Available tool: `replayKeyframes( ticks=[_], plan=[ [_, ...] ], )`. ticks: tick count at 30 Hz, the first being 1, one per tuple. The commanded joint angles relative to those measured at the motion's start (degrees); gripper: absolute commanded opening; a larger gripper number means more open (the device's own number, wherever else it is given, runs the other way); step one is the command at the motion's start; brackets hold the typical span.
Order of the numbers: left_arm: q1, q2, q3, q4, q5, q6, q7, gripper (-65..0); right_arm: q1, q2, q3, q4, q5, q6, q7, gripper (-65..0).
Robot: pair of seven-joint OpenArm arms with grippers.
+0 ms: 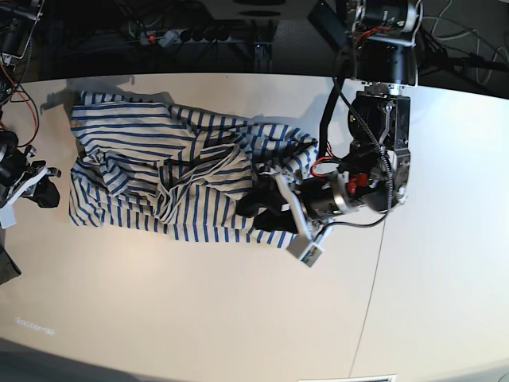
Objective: Fold the T-shirt properly
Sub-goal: 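Fold the shirt's end with the left gripper toward the right gripper, then hold the folded end with the left gripper while the right gripper grasps the other end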
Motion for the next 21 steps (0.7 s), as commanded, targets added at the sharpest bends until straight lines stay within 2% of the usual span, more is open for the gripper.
replayKeyframes(
  ticks=[1,5,8,9,10,15,21],
  plan=[
    [-0.63,-0.94,-0.15,1.03,-2.10,-0.12,-1.22,-31.9,0.79,2.03,0.70,1.01,-0.17,3.32,1.18,-65.0],
    [1.11,-5.18,-0.13,1.03,-2.95,-0.12,-1.27,-31.9,0.76,4.63,0.72,0.66,-2.08,2.67,1.07,-64.2],
    [2.25,-6.43,-0.13,1.01,-2.95,-0.12,-1.27,-31.9,0.74,6.99,0.70,-1.66,-2.14,2.64,0.07,-34.0],
    [2.60,-6.56,-0.13,1.03,-2.97,-0.12,-1.29,-31.9,0.74,7.78,0.70,-3.48,-1.53,2.29,0.09,-27.0],
    [2.86,-6.58,-0.13,1.03,-2.91,-0.12,-1.27,-31.9,0.76,8.46,0.70,-5.62,-0.57,1.81,0.07,-23.4],
    [3.10,-6.56,-0.13,1.03,-2.97,-0.12,-1.29,-31.9,0.79,9.60,0.68,-15.78,7.30,1.81,-2.34,-21.9],
    [3.10,-6.54,-0.13,1.03,-5.11,-0.12,-1.31,-31.9,0.79,9.46,0.22,-21.16,15.32,1.86,-6.54,-21.9]
  ],
)
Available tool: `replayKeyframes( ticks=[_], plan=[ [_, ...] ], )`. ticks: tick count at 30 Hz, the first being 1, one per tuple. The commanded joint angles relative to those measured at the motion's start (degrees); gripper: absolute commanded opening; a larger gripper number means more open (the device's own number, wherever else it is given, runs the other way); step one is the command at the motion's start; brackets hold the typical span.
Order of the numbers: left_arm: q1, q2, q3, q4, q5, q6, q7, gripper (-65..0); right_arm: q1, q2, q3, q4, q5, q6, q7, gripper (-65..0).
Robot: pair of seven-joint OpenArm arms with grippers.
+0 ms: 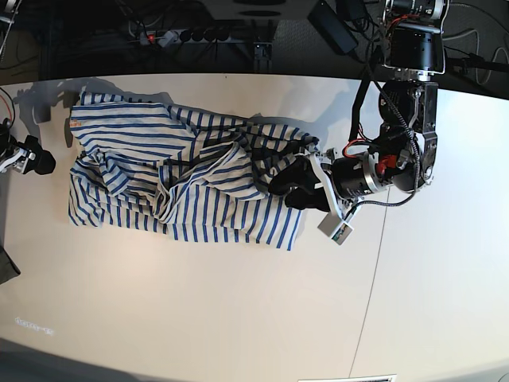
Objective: Fold the T-shirt properly
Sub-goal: 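Hold the folded end with the left gripper while the right gripper grasps the other end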
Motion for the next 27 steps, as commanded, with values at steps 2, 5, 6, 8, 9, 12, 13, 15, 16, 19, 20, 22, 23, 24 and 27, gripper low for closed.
replayKeyframes(
  ticks=[2,5,6,8,9,12,13,15,16,19,20,22,23,24,27],
  plan=[
    [-0.92,-0.02,-0.11,1.03,-1.38,-0.12,-1.07,-31.9,0.74,1.73,0.48,0.15,2.16,2.16,-0.44,-21.9],
    [-0.92,-0.04,-0.11,1.03,-1.38,-0.12,-1.07,-31.9,0.76,1.73,0.39,-0.55,3.32,2.21,-0.72,-21.9],
    [-0.92,-0.04,-0.11,1.01,-1.36,-0.12,-1.07,-31.9,0.76,1.73,0.11,-0.96,4.15,2.21,-0.74,-21.9],
    [-0.94,-0.04,-0.11,1.03,-1.40,-0.12,-1.09,-31.9,1.01,1.57,-1.20,-2.08,4.66,2.40,-0.72,-21.9],
    [-0.96,-0.04,-0.11,1.03,-1.40,-0.12,-1.20,-31.9,1.31,1.36,-2.05,-2.69,4.61,2.43,-0.72,-21.9],
    [-0.94,-0.04,-0.11,1.03,-1.64,-0.12,-1.42,-31.9,2.27,-0.15,-4.17,-4.07,4.57,2.40,-0.74,-21.9],
    [-0.92,-0.04,-0.11,1.03,-2.10,-0.12,-1.38,-31.9,2.38,-0.72,-4.59,-4.24,4.44,2.40,-0.74,-21.9],
    [-0.96,-0.02,-0.11,1.03,-2.91,-0.12,-1.01,-31.9,2.51,-1.99,-5.11,-4.24,4.11,2.40,-0.74,-21.9],
    [-0.96,-0.02,-0.11,1.03,-3.06,-0.12,-0.98,-31.9,2.51,-2.60,-5.35,-4.24,4.09,2.40,-0.76,-22.0],
    [-0.98,-0.04,-0.11,1.03,-3.06,-0.12,-1.01,-31.9,2.51,-4.20,-6.49,-4.22,4.68,2.40,-1.88,-22.0],
    [-0.98,-0.04,-0.11,1.03,-3.06,-0.12,-1.01,-31.9,2.51,-4.61,-6.95,-4.22,4.90,2.40,-2.19,-22.0],
    [-0.98,-0.04,-0.11,1.03,-3.06,-0.12,-1.01,-31.9,2.49,-5.38,-7.61,-4.22,4.85,2.43,-2.49,-22.0],
    [-0.96,-0.04,-0.11,1.03,-3.06,-0.12,-1.01,-31.9,2.49,-5.77,-7.80,-4.22,4.87,2.40,-2.82,-22.0],
    [-0.96,-0.04,-0.11,1.03,-3.06,-0.12,-1.01,-31.9,2.49,-6.10,-7.93,-4.22,4.92,2.43,-3.15,-22.0],
    [-0.98,-0.04,-0.11,1.03,-3.08,-0.12,-1.01,-31.9,2.49,-6.58,-8.39,-4.22,5.84,2.45,-4.28,-22.0]
  ],
)
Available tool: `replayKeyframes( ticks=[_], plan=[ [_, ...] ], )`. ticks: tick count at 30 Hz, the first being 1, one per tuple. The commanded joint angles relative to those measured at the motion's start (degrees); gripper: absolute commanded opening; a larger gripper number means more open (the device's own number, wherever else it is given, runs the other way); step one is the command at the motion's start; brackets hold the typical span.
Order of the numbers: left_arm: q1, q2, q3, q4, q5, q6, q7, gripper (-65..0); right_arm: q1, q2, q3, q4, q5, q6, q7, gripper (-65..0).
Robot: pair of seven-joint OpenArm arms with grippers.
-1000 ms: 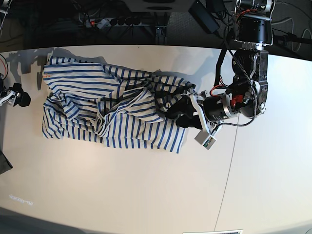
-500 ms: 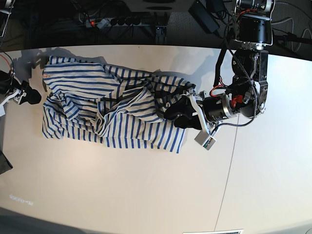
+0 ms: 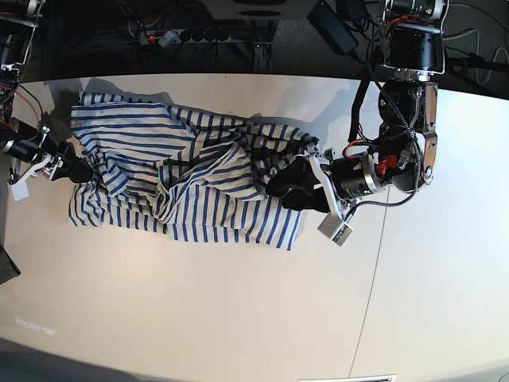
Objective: Fold the T-shirt properly
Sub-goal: 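Hold the folded end with the left gripper while the right gripper grasps the other end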
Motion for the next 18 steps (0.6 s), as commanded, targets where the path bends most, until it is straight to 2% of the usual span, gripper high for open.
replayKeyframes(
  ticks=[1,7,14,18],
  plan=[
    [-0.96,-0.04,-0.11,1.03,-1.20,-0.12,-1.01,-31.9,-0.20,0.44,-0.72,0.02,-2.34,2.67,-3.52,-22.0],
    [-0.96,-0.04,-0.11,1.03,-1.25,-0.12,-1.01,-31.9,-0.20,0.46,-1.16,0.02,-1.73,2.67,-5.05,-22.0],
    [-1.31,-0.04,-0.11,1.03,-1.66,-0.12,-1.03,-31.9,1.01,0.44,-7.02,0.02,-1.31,2.67,-4.96,-22.0],
    [-1.44,-0.04,-0.11,1.03,-1.68,-0.12,-1.07,-31.9,1.73,0.48,-7.63,0.04,-1.33,2.67,-4.72,-22.2]
  ],
)
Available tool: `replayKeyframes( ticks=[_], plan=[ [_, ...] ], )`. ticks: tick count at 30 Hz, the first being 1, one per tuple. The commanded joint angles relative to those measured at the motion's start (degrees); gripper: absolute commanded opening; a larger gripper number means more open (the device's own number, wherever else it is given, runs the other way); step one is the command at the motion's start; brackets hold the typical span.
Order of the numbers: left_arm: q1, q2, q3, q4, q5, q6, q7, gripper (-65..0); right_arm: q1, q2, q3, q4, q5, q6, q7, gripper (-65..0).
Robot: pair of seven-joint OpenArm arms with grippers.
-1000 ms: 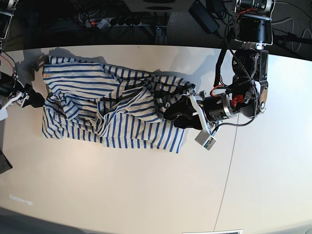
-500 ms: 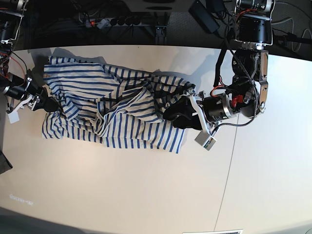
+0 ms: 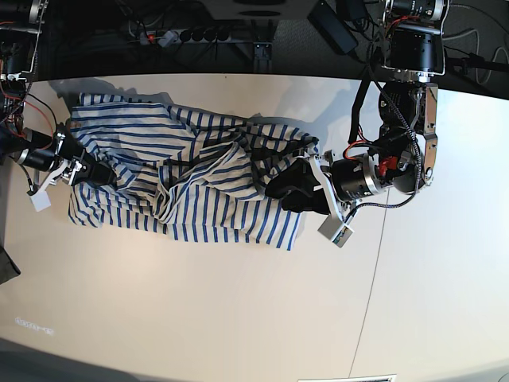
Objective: Fold the T-shirt properly
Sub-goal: 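Hold the folded end with the left gripper while the right gripper grasps the other end, then release the left gripper and pull the right gripper's end inward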
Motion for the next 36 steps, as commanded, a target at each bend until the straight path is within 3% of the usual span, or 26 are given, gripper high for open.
replayKeyframes(
  ticks=[1,3,4,7,8,15,27,36],
  plan=[
    [-1.16,-0.04,-0.11,1.03,-1.42,-0.12,-1.11,-31.9,-0.11,0.59,-0.37,-0.07,-3.69,2.71,-2.38,-22.2],
    [-1.14,-0.04,-0.11,1.03,-1.68,-0.12,-1.09,-31.9,-0.02,0.59,-0.37,-0.07,-3.74,2.75,-1.11,-24.3],
    [-1.11,-0.04,-0.11,1.03,-1.68,-0.12,-1.09,-31.9,-0.04,0.59,-0.37,-0.07,-3.93,2.75,-0.17,-30.1],
    [-1.27,-0.04,-0.11,1.03,-1.68,-0.12,-1.27,-31.9,-0.02,0.59,-0.37,-0.07,-6.01,2.75,3.41,-58.6],
    [-1.31,-0.04,-0.11,1.03,-1.84,-0.12,-1.31,-31.9,-0.04,0.59,-0.37,-0.07,-6.91,2.75,4.70,-65.0],
    [-2.10,-0.20,-0.57,1.05,-2.10,-0.12,-1.27,-31.9,0.79,0.98,-0.26,-0.07,-18.56,2.73,11.56,-65.0],
    [-1.40,-0.17,-4.35,1.03,-2.73,-0.12,0.02,-31.9,0.90,6.23,4.59,-0.07,-17.57,2.73,11.85,-65.0],
    [1.31,-0.02,-3.76,0.26,-0.68,-0.12,-2.51,-31.9,0.92,6.36,5.62,2.03,-14.97,2.75,11.21,-65.0]
  ],
)
